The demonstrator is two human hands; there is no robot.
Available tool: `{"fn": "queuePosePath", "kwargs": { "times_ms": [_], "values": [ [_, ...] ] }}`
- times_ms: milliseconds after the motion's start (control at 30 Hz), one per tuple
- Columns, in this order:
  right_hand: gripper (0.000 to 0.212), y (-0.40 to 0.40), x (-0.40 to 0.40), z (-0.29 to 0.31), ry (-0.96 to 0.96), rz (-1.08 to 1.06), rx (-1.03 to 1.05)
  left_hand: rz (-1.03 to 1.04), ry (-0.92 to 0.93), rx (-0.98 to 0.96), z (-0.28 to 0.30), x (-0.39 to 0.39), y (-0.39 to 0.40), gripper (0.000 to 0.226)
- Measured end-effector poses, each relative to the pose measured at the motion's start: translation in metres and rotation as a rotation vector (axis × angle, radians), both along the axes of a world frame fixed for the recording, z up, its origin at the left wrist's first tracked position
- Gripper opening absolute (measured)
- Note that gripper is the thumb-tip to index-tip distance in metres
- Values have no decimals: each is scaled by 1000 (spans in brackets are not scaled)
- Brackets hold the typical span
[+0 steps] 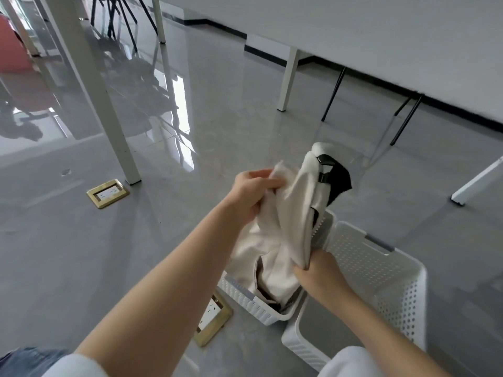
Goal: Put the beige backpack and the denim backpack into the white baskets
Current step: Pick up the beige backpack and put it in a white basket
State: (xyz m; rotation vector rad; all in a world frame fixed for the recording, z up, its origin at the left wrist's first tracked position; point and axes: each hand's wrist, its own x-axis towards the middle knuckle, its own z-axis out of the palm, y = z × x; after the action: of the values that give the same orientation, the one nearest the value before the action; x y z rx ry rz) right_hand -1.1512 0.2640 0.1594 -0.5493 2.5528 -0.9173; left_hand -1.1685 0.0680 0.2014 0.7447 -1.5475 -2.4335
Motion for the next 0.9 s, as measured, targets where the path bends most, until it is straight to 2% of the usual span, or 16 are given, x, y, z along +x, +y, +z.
{"fn": "queuePosePath", "kwargs": {
  "times_ms": [33,100,167,267,333,400,467,500,600,667,767,833,900],
  "values": [
    [24,-5,6,-3,32,64,28,91,28,4,-4,4,-8,38],
    [4,-18,14,-9,98,164,123,267,-54,-37,-16,15,-25,50],
    [13,-32,21,-9,127,238,180,293,-145,-82,-23,32,-37,50],
    [27,-53,24,-19,204,336,191,51,-81,-136,-13,54,-38,44],
    [41,-64,25,-26,121,415,226,15,-94,-320,-5,65,-31,43],
    [59,-69,20,-28,-100,496,230,148,-118,-492,-12,74,-27,32],
    [60,-65,-1,-21,-286,463,195,268,-109,-465,-20,83,-28,18],
    [54,-63,-18,-17,-283,382,162,297,-109,-436,-25,88,-30,16],
    [54,-59,-82,-2,-9,-29,25,258,-104,-432,-26,95,-34,20],
    [70,-67,-111,5,100,-131,59,206,-80,-436,-21,98,-32,24],
    [98,-87,-135,12,64,-37,193,165,-83,-446,-20,103,-32,26],
    [99,-99,-144,14,47,80,279,146,-90,-451,-20,106,-34,25],
    [89,-107,-151,10,33,164,341,130,-94,-465,-20,108,-35,24]
  ]
}}
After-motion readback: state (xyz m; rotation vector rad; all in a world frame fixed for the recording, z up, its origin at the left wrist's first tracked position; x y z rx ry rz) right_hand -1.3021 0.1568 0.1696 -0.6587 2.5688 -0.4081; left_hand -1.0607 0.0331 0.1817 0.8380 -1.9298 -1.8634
